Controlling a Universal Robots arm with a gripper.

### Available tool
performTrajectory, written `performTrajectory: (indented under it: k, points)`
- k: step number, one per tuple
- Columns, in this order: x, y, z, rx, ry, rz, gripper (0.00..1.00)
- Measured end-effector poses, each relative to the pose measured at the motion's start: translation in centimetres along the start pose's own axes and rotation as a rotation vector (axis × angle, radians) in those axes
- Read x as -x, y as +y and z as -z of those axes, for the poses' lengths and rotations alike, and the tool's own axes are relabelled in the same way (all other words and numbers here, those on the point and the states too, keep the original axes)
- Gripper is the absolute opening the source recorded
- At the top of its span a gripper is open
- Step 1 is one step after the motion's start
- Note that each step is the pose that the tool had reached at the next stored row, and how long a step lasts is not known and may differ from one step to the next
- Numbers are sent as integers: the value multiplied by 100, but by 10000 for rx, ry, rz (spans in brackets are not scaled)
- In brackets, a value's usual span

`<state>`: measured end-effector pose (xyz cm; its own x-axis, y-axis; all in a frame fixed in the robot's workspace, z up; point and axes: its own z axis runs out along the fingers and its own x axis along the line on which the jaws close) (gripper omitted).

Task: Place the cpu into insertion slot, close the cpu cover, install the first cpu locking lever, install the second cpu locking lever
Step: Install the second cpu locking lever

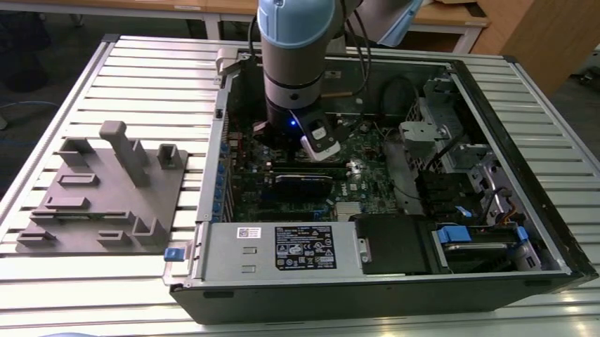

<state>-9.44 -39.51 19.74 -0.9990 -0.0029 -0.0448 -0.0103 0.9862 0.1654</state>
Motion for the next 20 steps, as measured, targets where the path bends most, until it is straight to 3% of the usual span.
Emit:
performTrajectory:
  k: [4, 8, 16, 20]
  points:
    - [-14, -10, -15, 141, -39, 1, 11]
    - [-42, -28, -30, 200, -62, 1, 11]
    - [-66, -41, -39, 219, -71, 1, 11]
    - [-64, -35, -1, 222, -72, 1, 11]
